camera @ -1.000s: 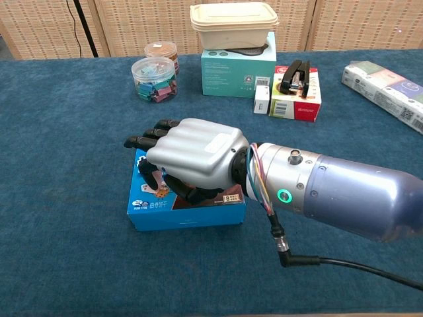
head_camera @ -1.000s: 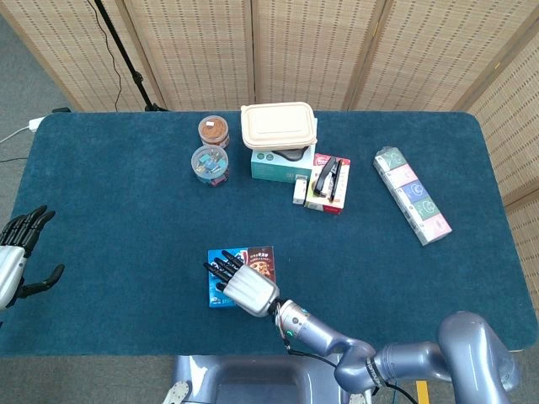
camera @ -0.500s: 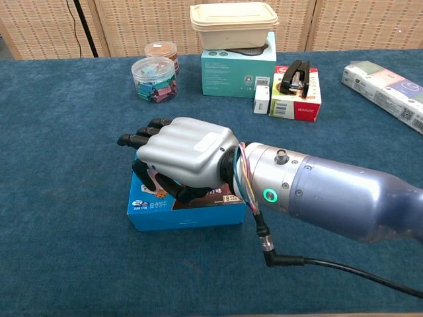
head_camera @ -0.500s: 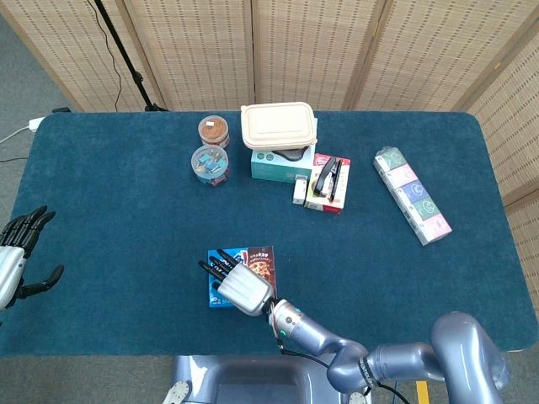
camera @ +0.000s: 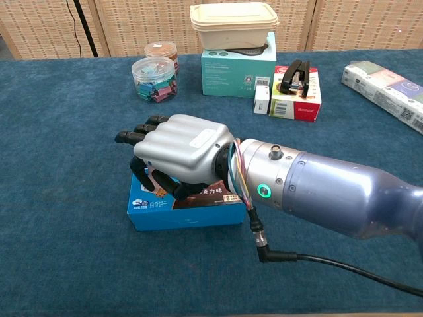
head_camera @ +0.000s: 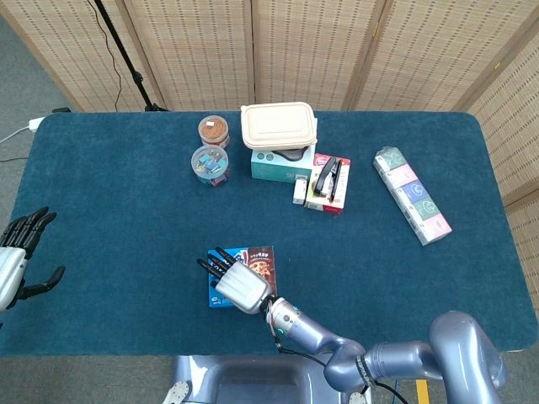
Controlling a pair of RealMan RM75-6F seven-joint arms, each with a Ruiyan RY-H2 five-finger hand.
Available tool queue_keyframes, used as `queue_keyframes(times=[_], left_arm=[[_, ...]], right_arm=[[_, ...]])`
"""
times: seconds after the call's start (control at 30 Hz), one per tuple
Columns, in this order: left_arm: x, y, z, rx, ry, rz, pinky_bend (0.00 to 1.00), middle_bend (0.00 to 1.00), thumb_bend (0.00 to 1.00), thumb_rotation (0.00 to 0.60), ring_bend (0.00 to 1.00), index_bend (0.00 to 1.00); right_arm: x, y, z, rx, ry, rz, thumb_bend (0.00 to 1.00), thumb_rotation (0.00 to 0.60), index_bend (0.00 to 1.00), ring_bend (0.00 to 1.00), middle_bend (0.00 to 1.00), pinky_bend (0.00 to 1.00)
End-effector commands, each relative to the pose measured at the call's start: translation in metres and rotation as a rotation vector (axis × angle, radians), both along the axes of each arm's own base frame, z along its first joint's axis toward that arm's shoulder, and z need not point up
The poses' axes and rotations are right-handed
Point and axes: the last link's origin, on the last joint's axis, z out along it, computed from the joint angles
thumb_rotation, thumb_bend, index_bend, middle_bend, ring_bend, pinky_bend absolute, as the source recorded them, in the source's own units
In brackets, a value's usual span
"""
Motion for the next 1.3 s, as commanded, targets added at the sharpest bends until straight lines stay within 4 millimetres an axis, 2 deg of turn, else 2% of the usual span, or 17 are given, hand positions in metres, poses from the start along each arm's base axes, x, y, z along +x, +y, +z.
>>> queue_keyframes(times=[0.03,0.53,1.0,1.3], left_arm=[[0.0,0.0,0.0,0.0,0.0,0.0,0.0,0.0,0.33,0.6,0.0,0.0],[0.0,0.0,0.0,-0.001,-0.003,0.0,0.0,0.0,0.33,0.6,0.0,0.0],[0.0,0.0,0.001,-0.004,-0.006,-0.001,0.0,0.0,0.33,0.6,0.0,0.0],[-0.001,0.0,0.001,-0.004,-0.008,0.0,0.0,0.0,0.33,0.6,0.0,0.0]], right_arm=[[0.001,-0.001,0.001,-0.004,-0.006,0.0,0.84,0.6,0.35,0.0,0.0,0.0],[0.003,0.004,0.002,0.003,-0.006,0.018,0.84,0.6,0.35,0.0,0.0,0.0],[-0.003,0.011,-0.002,0.01,0.014,0.042,0.84,0.6,0.36,0.0,0.0,0.0],[0.0,0.005,0.005,-0.009,-0.006,0.034,0.84,0.6,0.36,0.0,0.0,0.0]])
